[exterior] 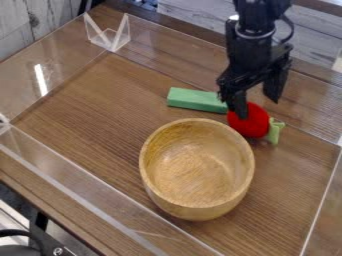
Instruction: Move the red object to the left side of the table
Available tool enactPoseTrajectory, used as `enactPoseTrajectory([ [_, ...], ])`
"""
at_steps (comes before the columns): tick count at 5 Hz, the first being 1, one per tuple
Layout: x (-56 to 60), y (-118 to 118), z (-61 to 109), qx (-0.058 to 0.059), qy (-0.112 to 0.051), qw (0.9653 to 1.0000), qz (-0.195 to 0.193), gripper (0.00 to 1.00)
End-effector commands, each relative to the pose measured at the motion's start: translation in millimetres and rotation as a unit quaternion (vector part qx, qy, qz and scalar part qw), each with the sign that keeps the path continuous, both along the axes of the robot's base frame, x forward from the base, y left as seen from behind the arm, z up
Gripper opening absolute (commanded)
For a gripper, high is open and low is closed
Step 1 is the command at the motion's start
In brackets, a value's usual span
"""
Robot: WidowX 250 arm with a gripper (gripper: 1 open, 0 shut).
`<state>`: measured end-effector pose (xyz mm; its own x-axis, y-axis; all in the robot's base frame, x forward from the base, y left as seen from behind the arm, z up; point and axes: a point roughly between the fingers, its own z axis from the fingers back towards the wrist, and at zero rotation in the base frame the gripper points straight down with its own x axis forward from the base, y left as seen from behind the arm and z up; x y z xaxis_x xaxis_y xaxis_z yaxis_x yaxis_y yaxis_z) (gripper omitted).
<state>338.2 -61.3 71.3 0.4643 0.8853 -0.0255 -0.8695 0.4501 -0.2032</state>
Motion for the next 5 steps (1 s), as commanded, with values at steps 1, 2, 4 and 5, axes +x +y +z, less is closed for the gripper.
enactPoseTrajectory([
  [1,10.4,8,-11.1,0.008,-0.015,0.9996,0.021,1.0],
  [2,18.6,18,-19.3,0.005,-0.015,0.9991,0.039,0.0],
  [4,25.7,27,43.5,-0.039,-0.029,0.9962,0.072,0.0],
  [5,18.7,55,65.5,-0.058,-0.036,0.9922,0.105,0.0],
])
